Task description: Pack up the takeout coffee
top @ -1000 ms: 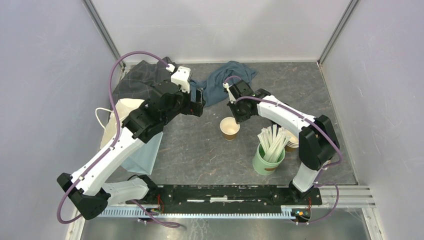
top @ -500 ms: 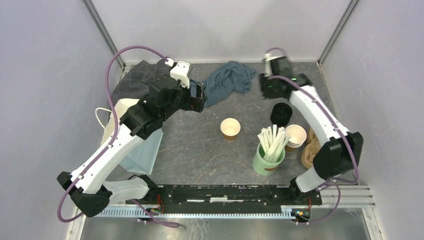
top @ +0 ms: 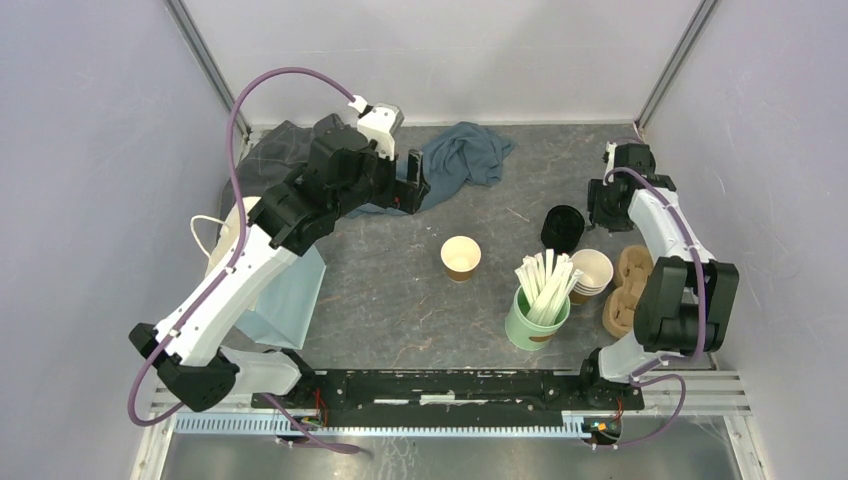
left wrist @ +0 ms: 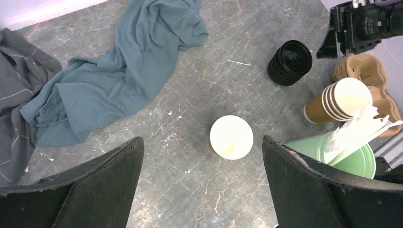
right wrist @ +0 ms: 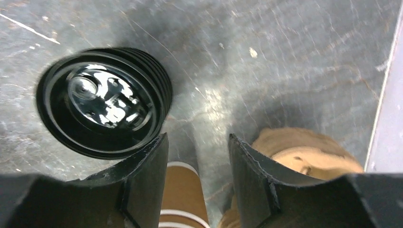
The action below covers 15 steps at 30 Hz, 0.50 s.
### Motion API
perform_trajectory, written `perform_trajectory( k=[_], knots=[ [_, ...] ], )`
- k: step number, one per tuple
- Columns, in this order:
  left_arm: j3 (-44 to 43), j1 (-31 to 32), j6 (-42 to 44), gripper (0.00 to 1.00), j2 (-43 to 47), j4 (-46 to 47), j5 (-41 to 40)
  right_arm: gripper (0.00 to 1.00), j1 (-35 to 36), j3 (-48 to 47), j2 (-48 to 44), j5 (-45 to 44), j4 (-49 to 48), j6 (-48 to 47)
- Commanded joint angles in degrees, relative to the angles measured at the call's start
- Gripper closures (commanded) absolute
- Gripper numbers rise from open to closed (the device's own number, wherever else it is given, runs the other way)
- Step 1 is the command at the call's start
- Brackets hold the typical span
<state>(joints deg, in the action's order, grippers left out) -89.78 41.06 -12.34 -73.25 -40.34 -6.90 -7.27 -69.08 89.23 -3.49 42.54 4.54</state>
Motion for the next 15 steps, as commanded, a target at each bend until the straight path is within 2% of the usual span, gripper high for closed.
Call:
perform_trajectory(
  k=[1,7,12,15],
  knots=[
    [-2.7,0.2,-2.1,0.01,-1.6,0.4,2.8,0.46,0.5,-1.5,1.8,3.4,-6.9,-3.7],
    [-1.5,0.2,-4.4,0.01,-1.0,1.5,1.7,0.47,0.5,-3.5,2.8,5.9,-7.5,-3.4],
    [-0.8,0.2,-5.8,0.01,-0.9,1.8,1.7,0.55,0.5,-4.9,6.0,7.9,-7.5,-3.1],
    [-0.5,0.2,-6.3,0.01,-0.5,1.8,1.1,0.57,0.5,-5.2,6.7,8.3,-7.8,-3.1]
  ],
)
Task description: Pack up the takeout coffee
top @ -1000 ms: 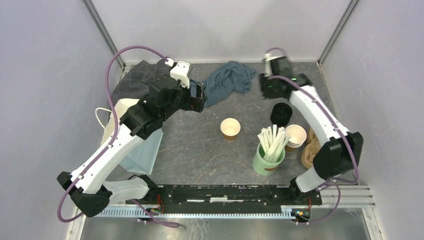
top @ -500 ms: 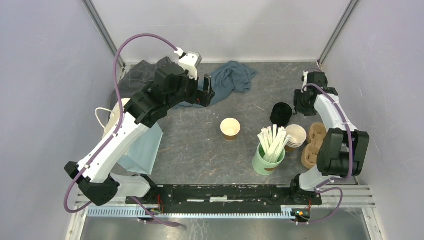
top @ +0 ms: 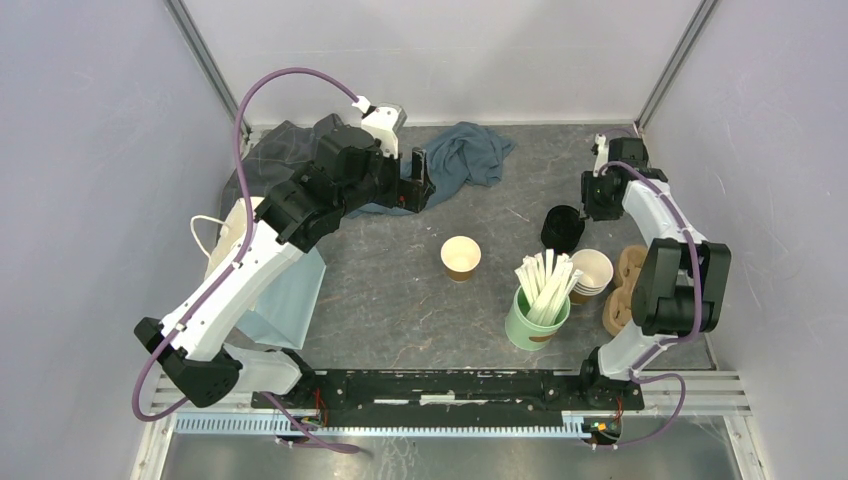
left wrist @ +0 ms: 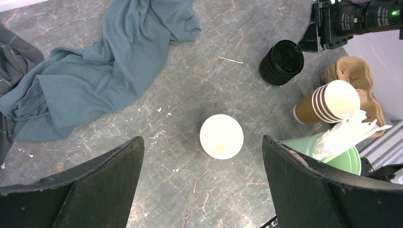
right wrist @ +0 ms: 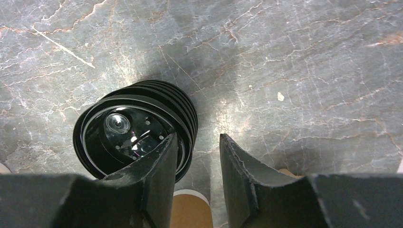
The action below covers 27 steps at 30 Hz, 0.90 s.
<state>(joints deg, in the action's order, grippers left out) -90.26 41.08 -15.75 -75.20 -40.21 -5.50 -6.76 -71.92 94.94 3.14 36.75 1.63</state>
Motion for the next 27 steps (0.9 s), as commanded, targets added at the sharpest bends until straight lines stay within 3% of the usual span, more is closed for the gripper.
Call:
perform_trajectory(
  k=[1,7,27],
  knots=[
    [0.1,0.1,-3.0,0.01,1.5,1.8,-0.4,0.57,0.0,-2.3,1.2,2.3,-2.2,0.0],
    [0.2,0.1,-3.1,0.01,1.1,2.2,-0.3,0.57,0.1,-2.5,2.1,2.6,-2.1,-0.1],
    [0.6,0.1,-1.1,0.01,0.8,1.9,0.3,0.83,0.9,-2.4,1.1,1.4,-1.6,-0.5]
  ],
)
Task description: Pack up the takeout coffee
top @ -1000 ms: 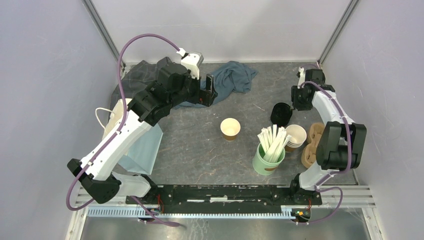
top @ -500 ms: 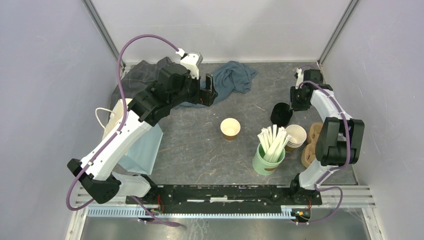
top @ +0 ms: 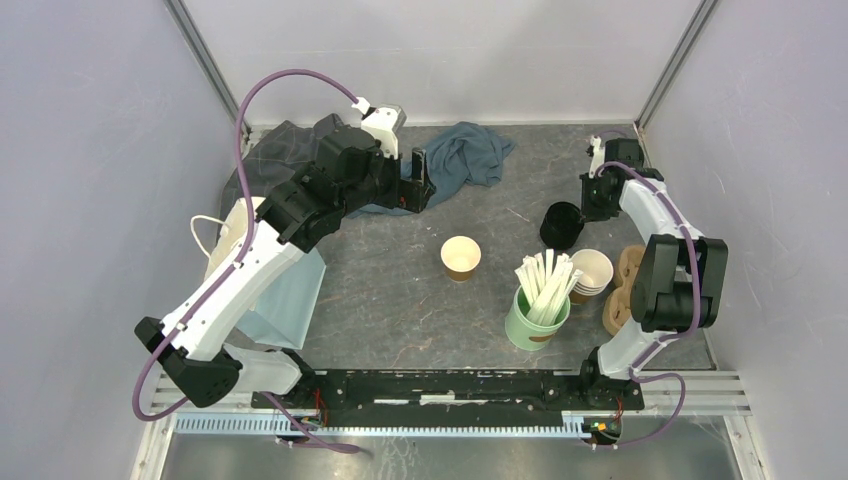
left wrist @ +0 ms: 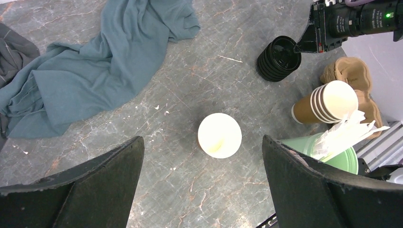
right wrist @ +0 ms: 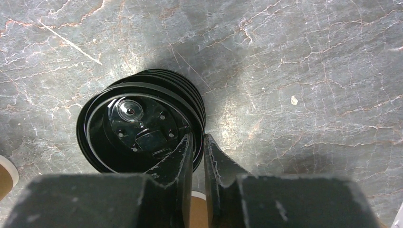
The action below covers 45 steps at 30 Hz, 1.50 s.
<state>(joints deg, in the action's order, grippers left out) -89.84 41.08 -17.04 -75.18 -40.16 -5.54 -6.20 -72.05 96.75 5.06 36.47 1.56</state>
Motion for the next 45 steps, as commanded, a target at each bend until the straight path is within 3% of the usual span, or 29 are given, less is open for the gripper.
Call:
perform_trajectory(
  k=[1,18,22,26,30,37,45],
  knots=[
    [0.2,0.1,0.4,0.01,0.8,1.8,0.3,0.83,0.4,-2.4,-0.8,-0.7,-1.1,-0.4],
    [-1.3,-0.1,1.8,0.00,-1.2,1.8,3.1,0.87,0.7,-4.6,-9.7,-1.7,4.4,1.5],
    [-10.1,-2.0,-1.1,0.00,-6.6,-1.8,11.1,0.87,2.6,-7.7,-12.8,3.7,4.1,4.1],
    [-23.1,-2.7,-5.7,0.01,-17.7,-8.7,15.9,0.87,10.3,-13.2,-12.8,4.4,5.2,7.9],
    [-36.5,-2.6,-9.7,0.09,-28.3,-19.8,16.8,0.87,18.8,-19.0,-10.4,1.3,7.8,12.1],
    [-36.3,1.1,-13.6,0.18,-30.5,-22.7,6.2,0.88,30.1,-22.4,-8.9,-9.9,9.1,16.7],
    [-30.5,2.2,-15.6,0.36,-28.1,-21.3,-1.7,0.88,36.6,-22.1,-8.8,-12.7,9.0,17.9]
  ],
)
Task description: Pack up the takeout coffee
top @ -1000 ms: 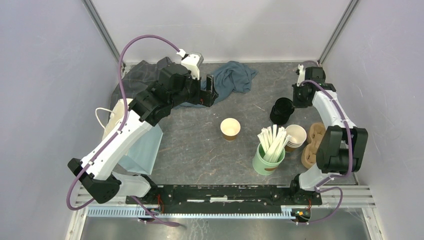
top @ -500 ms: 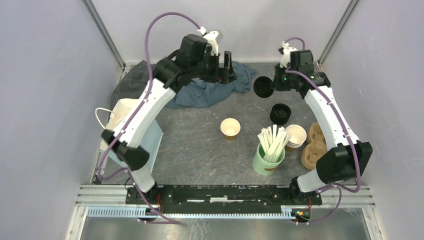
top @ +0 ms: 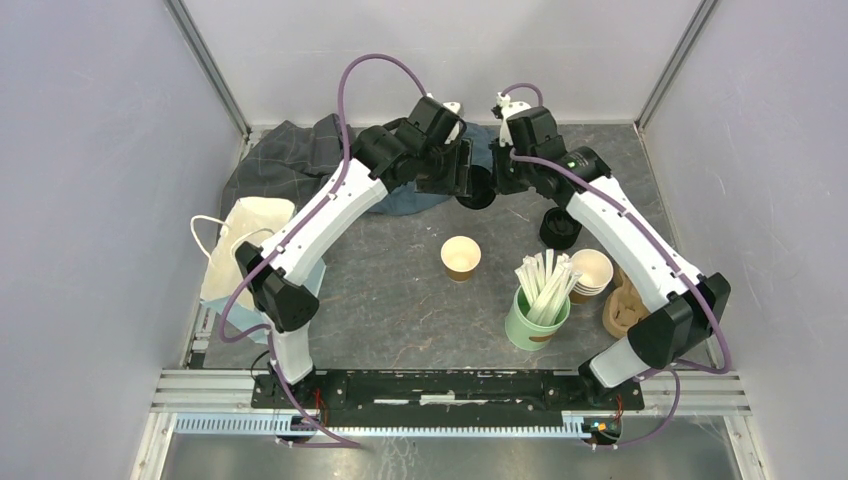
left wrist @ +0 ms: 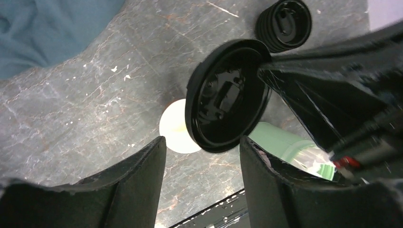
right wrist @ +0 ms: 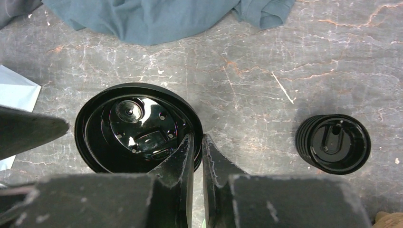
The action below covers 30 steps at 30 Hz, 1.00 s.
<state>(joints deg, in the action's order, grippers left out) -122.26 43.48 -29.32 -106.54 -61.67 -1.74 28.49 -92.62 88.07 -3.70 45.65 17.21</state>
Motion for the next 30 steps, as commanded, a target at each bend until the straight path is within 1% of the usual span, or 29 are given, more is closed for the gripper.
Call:
perform_trajectory(
  k=[1,6,10,16,17,19,21,24,26,27,28,29,30],
  knots=[
    [2.4,-0.2,-3.4,0.37,3.4,0.4,-5.8,0.88,2.3,-1.7,-0.1,-4.2,-0.1,2.3],
    [3.3,-0.2,-3.6,0.45,3.2,0.5,-7.8,0.88,4.3,-3.1,0.4,-5.5,0.8,2.3],
    [3.9,-0.2,-3.5,0.57,3.3,0.6,-8.4,0.89,5.3,-3.3,0.3,-6.6,1.3,2.1],
    [5.0,-0.2,-3.5,0.64,3.8,1.3,-8.5,0.89,6.4,-3.4,-0.2,-7.6,1.7,2.0],
    [4.9,-0.2,-3.5,0.68,3.8,1.3,-8.6,0.89,6.6,-3.5,-0.2,-7.5,1.7,2.1],
    [4.9,-0.3,-3.6,0.78,4.0,1.3,-8.6,0.88,7.1,-3.7,-0.2,-7.2,1.8,1.9],
    [5.0,-0.4,-3.7,0.86,4.4,1.3,-8.4,0.82,7.1,-4.4,-0.7,-6.4,2.3,1.8],
    [6.3,-1.5,-4.4,0.98,5.8,1.8,-5.9,0.68,7.1,-4.6,-2.9,-3.0,1.6,1.5],
    [8.0,-2.9,-4.8,0.98,7.6,3.1,-2.5,0.58,6.9,-5.8,-4.8,-0.9,2.2,1.1],
    [9.0,-4.0,-4.9,0.98,8.8,4.6,0.0,0.52,6.5,-6.7,-5.8,1.0,2.4,1.0],
    [10.3,-5.3,-5.0,0.98,10.1,6.1,4.4,0.44,5.6,-7.2,-7.2,3.2,2.4,0.8],
    [12.0,-6.9,-5.4,0.98,11.6,8.7,9.9,0.38,4.4,-6.9,-8.5,7.8,1.7,0.8],
    [15.7,-8.9,-6.7,0.98,13.5,12.1,16.4,0.33,2.6,-6.1,-10.5,11.9,0.1,1.0]
  ],
)
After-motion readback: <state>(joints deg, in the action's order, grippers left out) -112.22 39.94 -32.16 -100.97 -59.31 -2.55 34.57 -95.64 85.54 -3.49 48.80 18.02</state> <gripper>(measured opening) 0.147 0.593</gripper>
